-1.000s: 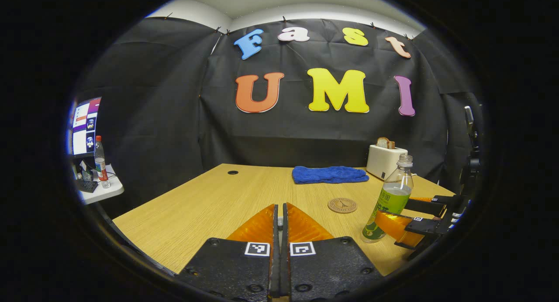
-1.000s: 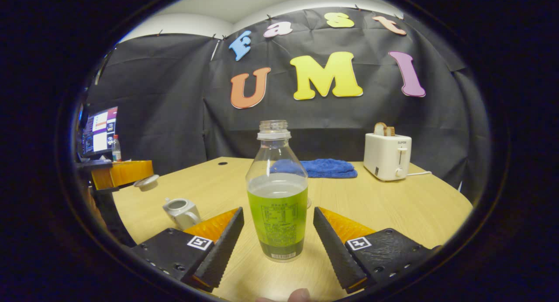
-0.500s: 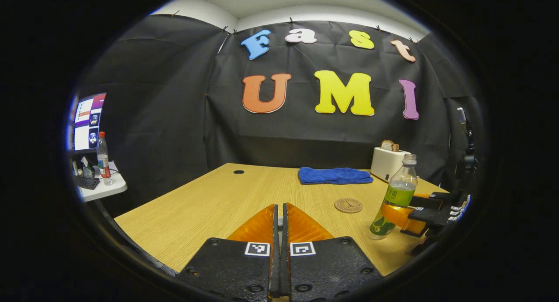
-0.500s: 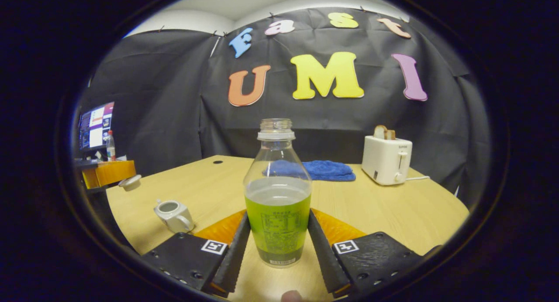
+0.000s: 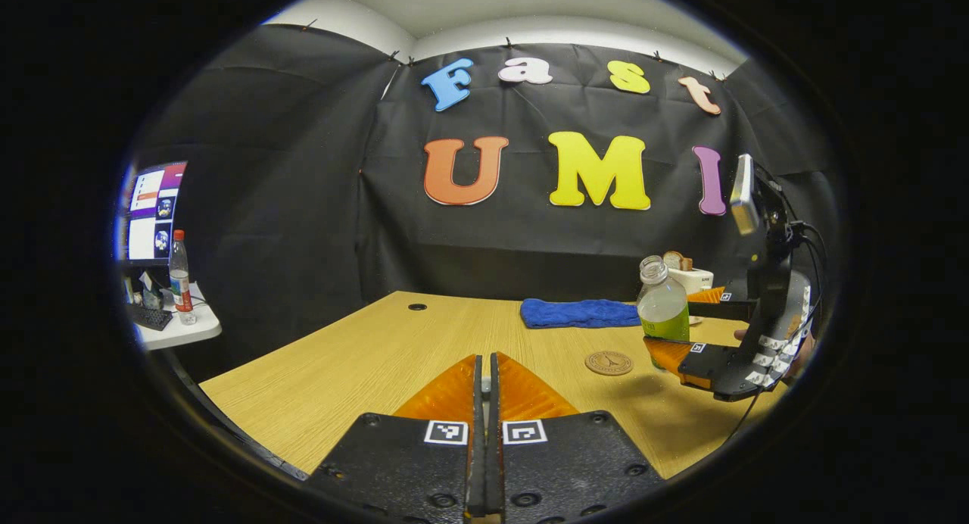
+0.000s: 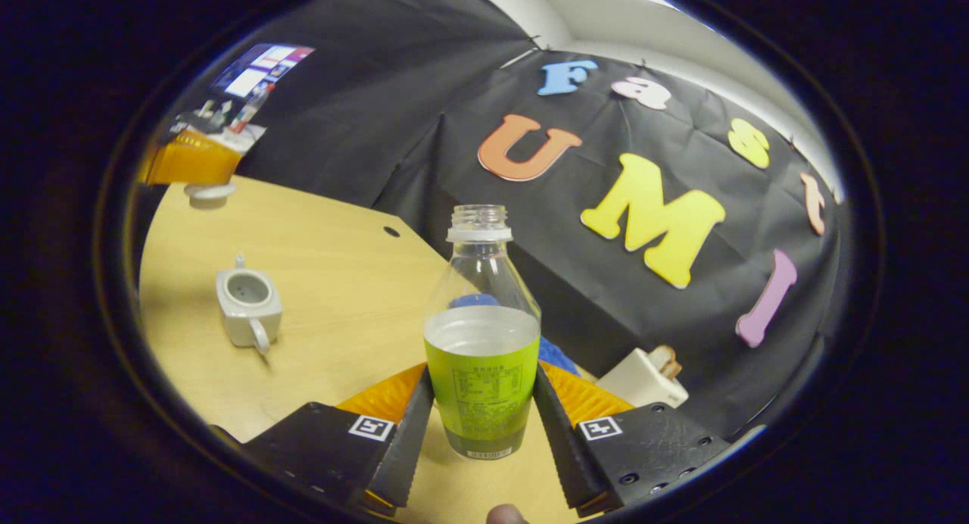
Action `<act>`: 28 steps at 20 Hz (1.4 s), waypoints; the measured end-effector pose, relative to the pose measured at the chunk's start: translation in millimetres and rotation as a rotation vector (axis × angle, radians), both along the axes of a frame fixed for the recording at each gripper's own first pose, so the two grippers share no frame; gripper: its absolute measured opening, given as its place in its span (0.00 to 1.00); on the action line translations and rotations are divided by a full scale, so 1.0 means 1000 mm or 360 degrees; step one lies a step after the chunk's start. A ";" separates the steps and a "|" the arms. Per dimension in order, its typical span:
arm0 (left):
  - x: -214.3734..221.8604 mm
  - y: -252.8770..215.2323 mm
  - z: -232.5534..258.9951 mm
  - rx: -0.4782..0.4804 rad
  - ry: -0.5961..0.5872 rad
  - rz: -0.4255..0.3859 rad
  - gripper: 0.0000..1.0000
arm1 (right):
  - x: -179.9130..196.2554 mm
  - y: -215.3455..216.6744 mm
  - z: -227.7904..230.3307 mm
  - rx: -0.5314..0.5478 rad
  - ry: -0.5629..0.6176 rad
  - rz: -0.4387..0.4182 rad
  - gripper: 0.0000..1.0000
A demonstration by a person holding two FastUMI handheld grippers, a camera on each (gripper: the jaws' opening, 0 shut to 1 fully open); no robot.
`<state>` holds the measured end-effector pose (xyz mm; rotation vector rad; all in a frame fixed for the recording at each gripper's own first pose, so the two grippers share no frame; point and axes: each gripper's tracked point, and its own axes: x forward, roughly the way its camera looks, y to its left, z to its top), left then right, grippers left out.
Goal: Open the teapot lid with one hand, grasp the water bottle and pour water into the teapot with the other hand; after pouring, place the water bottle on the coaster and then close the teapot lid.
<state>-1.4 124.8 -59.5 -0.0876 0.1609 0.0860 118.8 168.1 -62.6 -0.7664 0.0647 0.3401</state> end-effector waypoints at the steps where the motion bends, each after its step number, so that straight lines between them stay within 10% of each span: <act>1: 0.000 0.004 -0.001 -0.0001 0.0003 0.0001 0.03 | 0.003 0.005 -0.002 -0.0089 -0.0025 0.0029 0.73; 18: 0.004 0.032 -0.017 0.0022 -0.0006 -0.0065 0.03 | -0.001 0.056 -0.002 -0.1301 -0.0681 0.0372 0.74; 28: 0.002 0.036 -0.026 0.0043 0.0029 -0.0108 0.03 | -0.015 0.081 0.000 -0.1713 -0.0917 0.0538 0.72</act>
